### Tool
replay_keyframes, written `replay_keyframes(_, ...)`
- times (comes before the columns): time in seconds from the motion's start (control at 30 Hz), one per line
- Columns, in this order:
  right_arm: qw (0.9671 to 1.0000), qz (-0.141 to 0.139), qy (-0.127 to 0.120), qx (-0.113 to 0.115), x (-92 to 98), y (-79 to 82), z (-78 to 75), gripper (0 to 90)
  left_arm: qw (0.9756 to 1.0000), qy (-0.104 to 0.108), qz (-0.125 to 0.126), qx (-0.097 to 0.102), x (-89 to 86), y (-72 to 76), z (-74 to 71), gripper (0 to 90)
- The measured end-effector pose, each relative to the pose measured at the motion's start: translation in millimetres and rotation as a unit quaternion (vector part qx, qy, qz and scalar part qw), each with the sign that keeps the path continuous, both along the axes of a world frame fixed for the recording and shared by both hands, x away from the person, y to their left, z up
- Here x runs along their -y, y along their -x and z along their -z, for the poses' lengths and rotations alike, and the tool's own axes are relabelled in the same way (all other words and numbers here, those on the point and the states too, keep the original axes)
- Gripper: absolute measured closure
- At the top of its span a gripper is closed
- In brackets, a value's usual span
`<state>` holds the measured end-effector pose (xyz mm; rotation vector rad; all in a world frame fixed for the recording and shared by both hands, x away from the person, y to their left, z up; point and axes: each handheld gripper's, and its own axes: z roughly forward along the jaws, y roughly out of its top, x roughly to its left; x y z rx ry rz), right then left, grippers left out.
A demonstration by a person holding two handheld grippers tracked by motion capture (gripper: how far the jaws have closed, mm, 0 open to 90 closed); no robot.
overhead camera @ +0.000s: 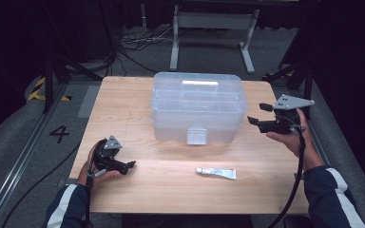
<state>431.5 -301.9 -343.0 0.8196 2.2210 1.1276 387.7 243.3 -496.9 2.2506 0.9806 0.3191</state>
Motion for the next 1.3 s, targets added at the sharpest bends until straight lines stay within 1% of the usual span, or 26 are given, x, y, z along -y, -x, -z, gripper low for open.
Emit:
replay_keyframes(0.07,0.9999,-0.009,-0.008,0.003,-6.7,-2.2,-8.4,32.1,1.0,0.0,-0.001,0.0,0.1,0.1,0.0,0.5)
replay_keyframes(0.13,0.9999,-0.013,-0.005,0.005,-12.9,-3.1,-13.3,32.0,1.0,0.001,-0.006,0.0,0.9,0.4,0.1,0.6)
replay_keyframes(0.2,0.9996,-0.024,-0.003,0.011,-21.2,-4.1,-18.2,32.0,1.0,0.0,-0.008,0.0,1.1,0.5,0.0,0.6)
replay_keyframes(0.33,0.9992,-0.037,-0.004,0.017,-35.4,-9.2,-24.7,32.0,1.0,0.0,-0.008,0.0,1.1,0.5,0.0,0.6)
replay_keyframes(0.37,0.9991,-0.039,-0.001,0.018,-38.4,-11.1,-25.6,32.0,1.0,0.001,-0.01,-0.001,1.3,0.9,0.1,0.6)
replay_keyframes(0.4,0.9991,-0.039,-0.001,0.018,-38.4,-11.1,-25.6,32.0,1.0,0.001,-0.01,-0.001,1.3,0.9,0.1,0.6)
replay_keyframes(0.43,0.9991,-0.038,0.003,0.019,-45.0,-16.1,-26.9,32.2,0.9999,0.001,-0.01,-0.001,1.3,1.0,0.1,0.6)
replay_keyframes(0.5,0.9991,-0.04,0.001,0.015,-47.0,-17.9,-27.3,32.3,0.9999,0.001,-0.011,-0.001,1.3,1.1,0.0,0.6)
replay_keyframes(0.53,0.9989,-0.045,0.001,0.01,-50.6,-20.6,-28.2,32.4,0.9999,0.001,-0.011,-0.001,1.4,1.1,0.1,0.6)
replay_keyframes(0.57,0.9987,-0.051,0.001,0.009,-54.2,-22.7,-29.1,33.2,0.9999,0.001,-0.011,-0.001,1.4,1.1,0.1,0.6)
replay_keyframes(0.6,0.9981,-0.061,-0.002,0.006,-56.8,-24.6,-30.0,33.8,0.9999,0.001,-0.011,-0.001,1.3,1.1,0.0,0.6)
replay_keyframes(0.63,0.9979,-0.065,-0.006,0.002,-59.5,-26.4,-31.0,34.2,0.9999,0.001,-0.011,-0.001,1.4,1.1,0.0,0.6)
replay_keyframes(0.7,0.9981,-0.062,0.0,0.005,-66.5,-30.4,-33.2,34.6,0.9999,0.0,-0.011,0.0,1.4,0.7,-0.1,0.6)
replay_keyframes(0.73,0.9978,-0.066,-0.002,0.001,-70.5,-33.3,-33.7,34.8,0.9999,0.0,-0.011,0.0,1.4,0.6,-0.1,0.6)
replay_keyframes(0.77,0.9978,-0.066,-0.002,0.001,-70.5,-33.3,-33.7,34.8,0.9999,0.0,-0.011,0.0,1.4,0.6,-0.1,0.6)
replay_keyframes(0.8,0.9979,-0.065,0.007,0.0,-78.3,-39.2,-33.0,35.2,0.9999,0.0,-0.012,0.0,1.6,0.7,0.0,0.6)
replay_keyframes(0.9,0.9975,-0.069,0.01,-0.007,-84.5,-43.9,-31.5,35.8,0.9999,0.0,-0.017,0.0,2.2,0.9,-0.1,0.6)
replay_keyframes(0.97,0.9975,-0.067,0.023,-0.004,-91.8,-49.1,-29.8,36.6,0.9998,0.0,-0.02,-0.001,2.9,1.1,-0.2,0.7)
replay_keyframes(1.07,0.9977,-0.06,0.03,-0.007,-98.4,-58.7,-28.1,38.6,0.9998,0.0,-0.022,0.001,3.4,1.1,0.0,0.6)
replay_keyframes(1.17,0.9979,-0.055,0.028,-0.018,-101.8,-65.8,-28.4,41.4,0.9998,-0.001,-0.021,0.002,3.2,0.9,-0.2,0.6)
replay_keyframes(1.23,0.9977,-0.058,0.026,-0.023,-104.8,-69.9,-29.2,42.7,0.9998,-0.002,-0.019,0.0,3.0,0.2,-0.3,0.4)
replay_keyframes(1.3,0.9976,-0.059,0.029,-0.024,-106.4,-71.2,-29.7,44.5,0.9998,0.0,-0.02,-0.001,3.5,-0.6,0.0,0.4)
